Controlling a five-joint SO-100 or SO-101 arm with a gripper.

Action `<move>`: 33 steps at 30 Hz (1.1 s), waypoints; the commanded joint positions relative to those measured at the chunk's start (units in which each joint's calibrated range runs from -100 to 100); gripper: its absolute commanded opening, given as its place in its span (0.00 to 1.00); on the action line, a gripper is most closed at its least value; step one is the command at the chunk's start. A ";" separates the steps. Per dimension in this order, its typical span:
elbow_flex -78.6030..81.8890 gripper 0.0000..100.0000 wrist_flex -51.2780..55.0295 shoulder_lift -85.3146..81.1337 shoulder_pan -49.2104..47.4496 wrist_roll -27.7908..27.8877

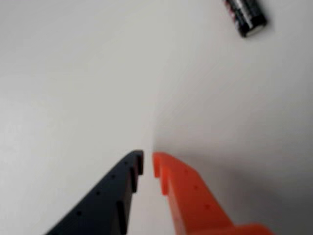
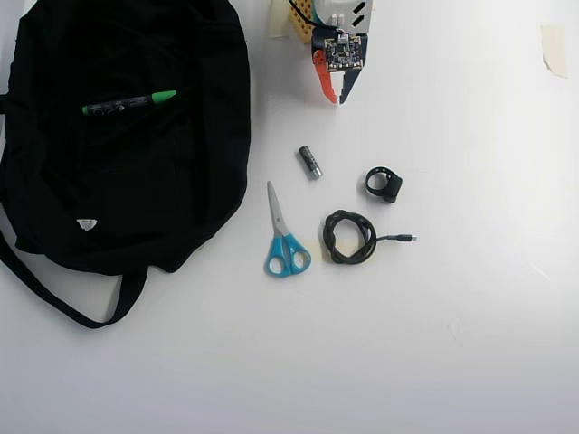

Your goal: Put the green marker into the black bag

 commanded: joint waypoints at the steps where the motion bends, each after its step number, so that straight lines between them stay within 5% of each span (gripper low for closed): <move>1: 1.40 0.02 1.46 -0.66 -0.33 0.21; 33: 1.40 0.02 1.46 -0.58 0.12 0.21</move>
